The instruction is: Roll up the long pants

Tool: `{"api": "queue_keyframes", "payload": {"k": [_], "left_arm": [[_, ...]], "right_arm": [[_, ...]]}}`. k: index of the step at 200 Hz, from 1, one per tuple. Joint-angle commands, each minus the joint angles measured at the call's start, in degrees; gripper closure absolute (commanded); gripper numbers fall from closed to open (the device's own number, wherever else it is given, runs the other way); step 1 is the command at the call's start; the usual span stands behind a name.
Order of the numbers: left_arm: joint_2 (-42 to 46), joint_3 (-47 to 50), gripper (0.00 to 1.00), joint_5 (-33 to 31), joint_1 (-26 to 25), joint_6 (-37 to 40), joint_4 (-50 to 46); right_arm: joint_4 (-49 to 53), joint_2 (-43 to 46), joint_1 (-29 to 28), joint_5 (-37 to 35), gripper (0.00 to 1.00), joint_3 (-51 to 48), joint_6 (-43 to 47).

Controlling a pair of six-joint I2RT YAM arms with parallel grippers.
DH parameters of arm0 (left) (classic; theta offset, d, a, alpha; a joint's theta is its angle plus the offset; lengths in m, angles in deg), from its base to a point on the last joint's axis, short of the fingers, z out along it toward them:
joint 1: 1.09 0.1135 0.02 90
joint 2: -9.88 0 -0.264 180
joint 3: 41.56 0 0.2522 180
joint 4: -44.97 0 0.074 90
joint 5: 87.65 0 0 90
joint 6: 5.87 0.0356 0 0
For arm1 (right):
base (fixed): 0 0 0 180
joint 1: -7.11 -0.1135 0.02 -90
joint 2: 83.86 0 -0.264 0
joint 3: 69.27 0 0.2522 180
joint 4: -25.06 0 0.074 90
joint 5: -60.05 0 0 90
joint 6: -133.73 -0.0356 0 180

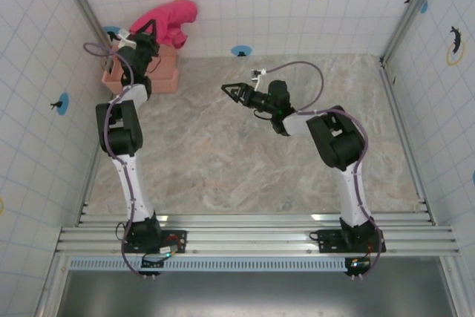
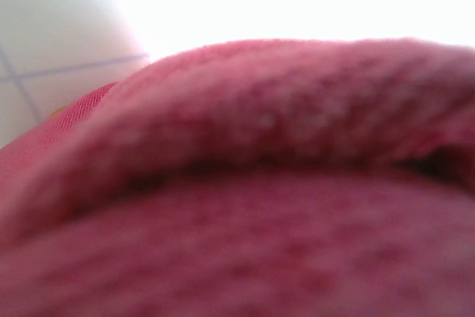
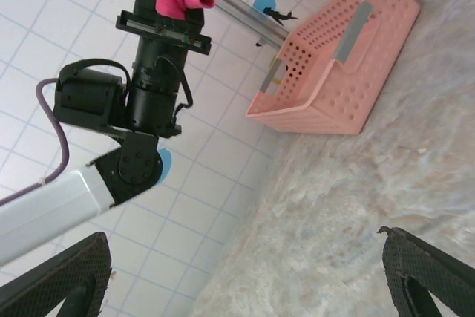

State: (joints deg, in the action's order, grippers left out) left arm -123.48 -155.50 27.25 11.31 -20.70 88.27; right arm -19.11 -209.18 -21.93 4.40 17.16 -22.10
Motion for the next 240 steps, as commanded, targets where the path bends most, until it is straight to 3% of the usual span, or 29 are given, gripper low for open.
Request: {"api": "queue_keyframes", "payload": {"k": [1, 37, 101, 115, 137, 147, 172, 196, 240], "left_arm": [[3.7, 1.4, 1.00, -6.3, 2.5, 0.5, 11.3], [5.4, 12.4, 1.00, -9.5, 8.0, 0.6, 16.8], [0.1, 16.1, 1.00, -7.5, 12.7, -2.0, 17.2], [-3.4, 15.8, 0.70, -6.6, 12.6, -5.2, 17.3], [-5.4, 16.4, 0.48, -5.3, 12.5, -10.0, 18.3], [-5.0, 17.6, 0.33, -4.8, 12.5, -12.1, 18.0], [0.9, 24.7, 0.04, -3.0, 12.6, -16.8, 12.5], [8.5, 28.3, 0.03, -0.6, 14.1, -13.1, 3.4], [13.2, 21.5, 0.03, 6.9, 15.3, -11.5, -3.8]], "right_arm": [[-1.0, 2.2, -0.7, 1.2, 0.03, -6.1, 5.1], [-1.8, 2.0, -1.0, 1.7, 0.03, -8.6, 5.2], [0.6, 1.1, -1.6, 1.7, 0.03, -6.8, 5.8], [1.0, 1.3, -1.6, 1.3, 0.03, -7.0, 5.9], [1.0, 1.5, -1.7, 0.6, 0.03, -7.5, 6.0], [1.1, 1.5, -2.0, 0.5, 0.03, -7.4, 6.0], [1.6, 2.0, -2.8, -0.5, 0.03, -7.8, 6.0], [2.0, 2.5, -3.7, -0.9, 0.03, -7.6, 6.2], [4.5, 5.0, -5.2, -1.6, 0.03, -8.7, 8.4]]}}
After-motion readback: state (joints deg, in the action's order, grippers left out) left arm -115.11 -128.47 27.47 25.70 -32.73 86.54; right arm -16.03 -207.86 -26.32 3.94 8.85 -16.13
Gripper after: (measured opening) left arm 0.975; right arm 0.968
